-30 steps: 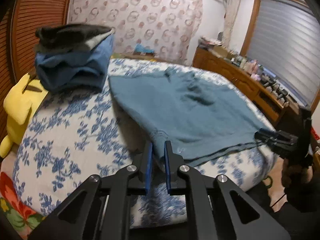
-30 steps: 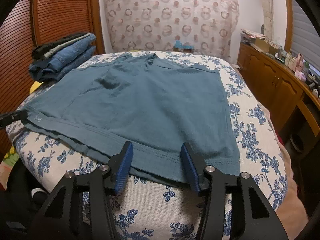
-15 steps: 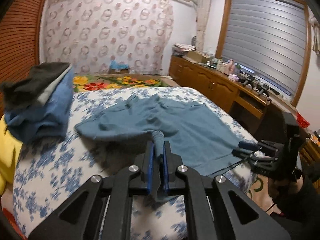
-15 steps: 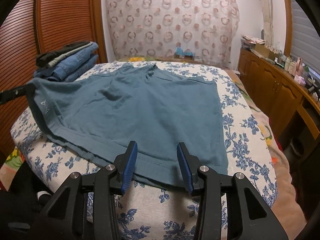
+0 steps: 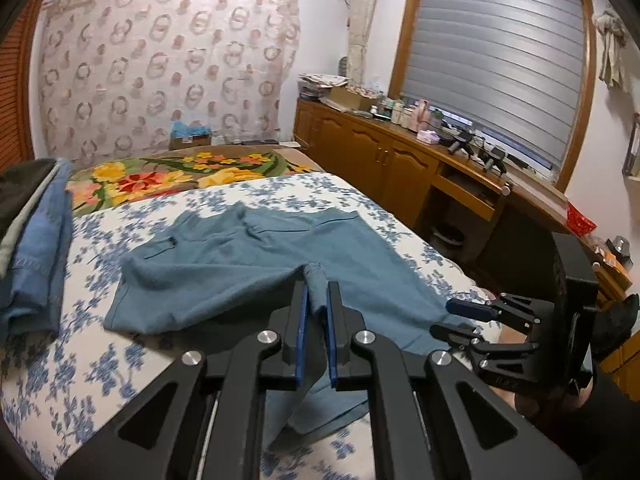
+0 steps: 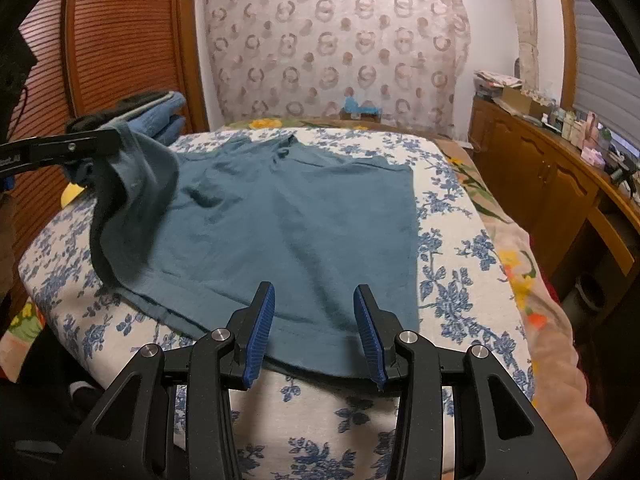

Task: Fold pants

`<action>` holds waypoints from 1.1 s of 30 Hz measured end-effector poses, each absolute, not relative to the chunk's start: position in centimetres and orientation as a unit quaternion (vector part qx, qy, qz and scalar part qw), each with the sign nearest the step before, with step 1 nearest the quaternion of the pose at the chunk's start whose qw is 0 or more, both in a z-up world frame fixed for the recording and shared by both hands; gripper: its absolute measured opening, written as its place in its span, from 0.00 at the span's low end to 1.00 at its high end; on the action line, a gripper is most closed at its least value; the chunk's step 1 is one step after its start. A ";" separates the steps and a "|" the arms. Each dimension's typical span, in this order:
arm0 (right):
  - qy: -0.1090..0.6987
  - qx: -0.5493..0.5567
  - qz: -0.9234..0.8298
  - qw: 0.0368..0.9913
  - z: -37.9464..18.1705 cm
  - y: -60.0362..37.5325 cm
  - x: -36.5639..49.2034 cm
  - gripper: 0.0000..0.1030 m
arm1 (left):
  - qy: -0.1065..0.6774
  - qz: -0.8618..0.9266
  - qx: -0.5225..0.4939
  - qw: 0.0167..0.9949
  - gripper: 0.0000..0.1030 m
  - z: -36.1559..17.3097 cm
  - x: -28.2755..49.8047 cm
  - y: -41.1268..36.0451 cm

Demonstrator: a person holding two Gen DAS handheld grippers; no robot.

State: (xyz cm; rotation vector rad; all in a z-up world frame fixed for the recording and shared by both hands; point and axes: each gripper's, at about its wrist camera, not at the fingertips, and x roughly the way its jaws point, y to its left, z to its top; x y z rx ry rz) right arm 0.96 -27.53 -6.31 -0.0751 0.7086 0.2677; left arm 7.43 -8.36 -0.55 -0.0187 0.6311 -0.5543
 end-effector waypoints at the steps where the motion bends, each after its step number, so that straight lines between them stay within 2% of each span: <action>1: 0.346 -0.036 0.130 0.929 -6.3 -27.7 1.0 0.40 | 0.305 -0.272 -0.006 0.913 0.05 -0.3 7.5 -9.1; 13: 0.341 -0.029 0.117 0.932 -5.7 -29.5 0.3 0.40 | 0.307 -0.300 0.000 0.903 0.06 1.2 8.1 -12.9; 20: 0.345 -0.030 0.113 0.931 -6.1 -29.4 0.5 0.40 | 0.327 -0.281 0.003 0.902 0.20 -0.6 8.0 -11.7; 23: 0.347 -0.031 0.113 0.930 -6.1 -29.2 0.7 0.40 | 0.330 -0.276 0.000 0.903 0.41 -1.0 7.7 -10.6; 26: 0.348 -0.035 0.114 0.930 -6.0 -28.8 0.9 0.40 | 0.335 -0.273 -0.006 0.902 0.47 -1.7 7.6 -9.5; 28: 0.347 -0.036 0.116 0.930 -5.9 -28.6 1.0 0.40 | 0.341 -0.266 -0.008 0.902 0.56 -2.4 7.6 -8.8; 33: 0.344 -0.042 0.124 0.930 -5.4 -28.1 1.5 0.40 | 0.369 -0.247 -0.011 0.896 0.57 -4.9 7.9 -7.8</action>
